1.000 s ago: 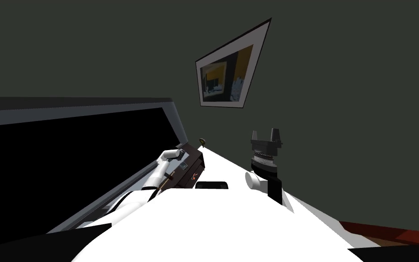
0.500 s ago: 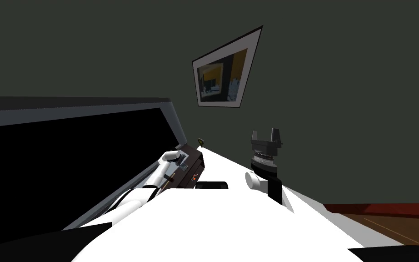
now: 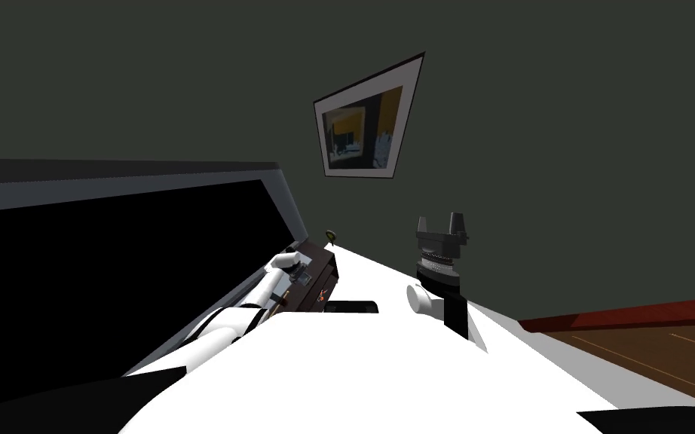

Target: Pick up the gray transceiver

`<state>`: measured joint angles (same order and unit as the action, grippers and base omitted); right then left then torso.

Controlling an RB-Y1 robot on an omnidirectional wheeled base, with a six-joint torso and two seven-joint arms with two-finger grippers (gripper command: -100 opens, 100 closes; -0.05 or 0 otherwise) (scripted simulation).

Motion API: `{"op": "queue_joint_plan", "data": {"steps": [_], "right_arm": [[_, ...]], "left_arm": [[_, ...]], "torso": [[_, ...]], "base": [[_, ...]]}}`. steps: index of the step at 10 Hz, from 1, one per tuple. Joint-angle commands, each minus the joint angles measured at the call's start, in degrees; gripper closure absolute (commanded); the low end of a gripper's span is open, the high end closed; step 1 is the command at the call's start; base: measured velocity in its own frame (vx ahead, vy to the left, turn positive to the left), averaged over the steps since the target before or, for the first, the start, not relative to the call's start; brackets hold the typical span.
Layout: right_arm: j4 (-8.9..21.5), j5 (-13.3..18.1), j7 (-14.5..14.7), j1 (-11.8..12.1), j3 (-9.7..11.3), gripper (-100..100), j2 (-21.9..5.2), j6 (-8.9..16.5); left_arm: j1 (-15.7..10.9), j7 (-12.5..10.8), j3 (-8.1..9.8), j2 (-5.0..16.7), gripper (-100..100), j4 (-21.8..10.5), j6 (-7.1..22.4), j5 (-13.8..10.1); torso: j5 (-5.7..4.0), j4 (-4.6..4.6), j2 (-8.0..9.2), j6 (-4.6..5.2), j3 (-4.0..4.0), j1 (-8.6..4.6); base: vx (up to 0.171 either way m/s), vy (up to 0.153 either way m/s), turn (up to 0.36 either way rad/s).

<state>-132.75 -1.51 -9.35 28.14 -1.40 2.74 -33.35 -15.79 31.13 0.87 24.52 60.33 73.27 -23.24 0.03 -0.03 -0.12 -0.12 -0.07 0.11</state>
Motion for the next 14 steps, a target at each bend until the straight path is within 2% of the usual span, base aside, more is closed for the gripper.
{"op": "queue_joint_plan", "data": {"steps": [1,2,3,4,6,7,8,12,13,14], "right_arm": [[0.0,0.0,0.0,0.0,0.0,0,0.0,0.0],[0.0,0.0,0.0,0.0,0.0,0,0.0,0.0],[0.0,0.0,0.0,0.0,0.0,0,0.0,0.0],[0.0,0.0,0.0,0.0,0.0,0,0.0,0.0],[0.0,0.0,0.0,0.0,0.0,0,0.0,0.0],[0.0,0.0,0.0,0.0,0.0,0,0.0,0.0],[0.0,0.0,0.0,0.0,0.0,0,0.0,0.0],[0.0,0.0,0.0,0.0,0.0,0,0.0,0.0],[0.0,0.0,0.0,0.0,0.0,0,0.0,0.0],[0.0,0.0,0.0,0.0,0.0,0,0.0,0.0]], "left_arm": [[0.3,0.5,-0.58,0.1,-100,-1.0,1.6,-0.6],[-0.3,0.4,-0.38,0.0,-100,-1.5,0.6,-0.3],[-0.3,0.5,-0.43,0.0,0,-1.7,0.7,-0.4],[0.0,0.2,-0.72,-0.8,-100,-2.9,-1.1,0.1],[0.5,-0.2,-1.09,-1.8,-100,-4.4,-3.4,0.8],[0.2,0.1,-0.97,-1.5,-100,-4.4,-2.8,0.5],[0.2,0.0,-0.99,-1.5,100,-4.6,-3.2,0.6],[0.2,0.0,-0.99,-1.5,100,-4.5,-3.1,0.6],[0.2,0.0,-0.98,-1.5,0,-4.5,-3.1,0.6],[0.0,0.2,-0.72,-0.8,100,-2.9,-1.1,0.1]], "torso": [[0.00,0.00,0.00,0.00,0.00,0.00],[-0.01,0.00,-0.03,0.00,-0.02,-0.06],[-0.03,0.00,-0.01,-0.01,0.00,-0.12],[-0.04,0.00,0.00,-0.01,0.00,-0.14],[-0.02,0.01,0.05,0.00,0.03,-0.10],[-0.02,0.01,0.06,0.00,0.03,-0.09],[-0.03,0.02,0.04,-0.01,0.02,-0.12],[-0.01,-0.01,-0.01,-0.01,-0.01,-0.11],[-0.01,-0.01,-0.01,-0.01,-0.01,-0.11],[-0.01,-0.01,-0.02,-0.01,-0.01,-0.12]], "base": [[0.013,0.018,-0.094],[0.002,0.003,-0.017],[0.000,0.000,0.000],[-0.008,0.008,-0.026],[-0.015,0.016,-0.050],[-0.006,0.005,-0.015],[0.000,0.000,0.000],[0.000,0.000,0.000],[0.000,0.000,0.000],[0.012,-0.011,0.040]]}}
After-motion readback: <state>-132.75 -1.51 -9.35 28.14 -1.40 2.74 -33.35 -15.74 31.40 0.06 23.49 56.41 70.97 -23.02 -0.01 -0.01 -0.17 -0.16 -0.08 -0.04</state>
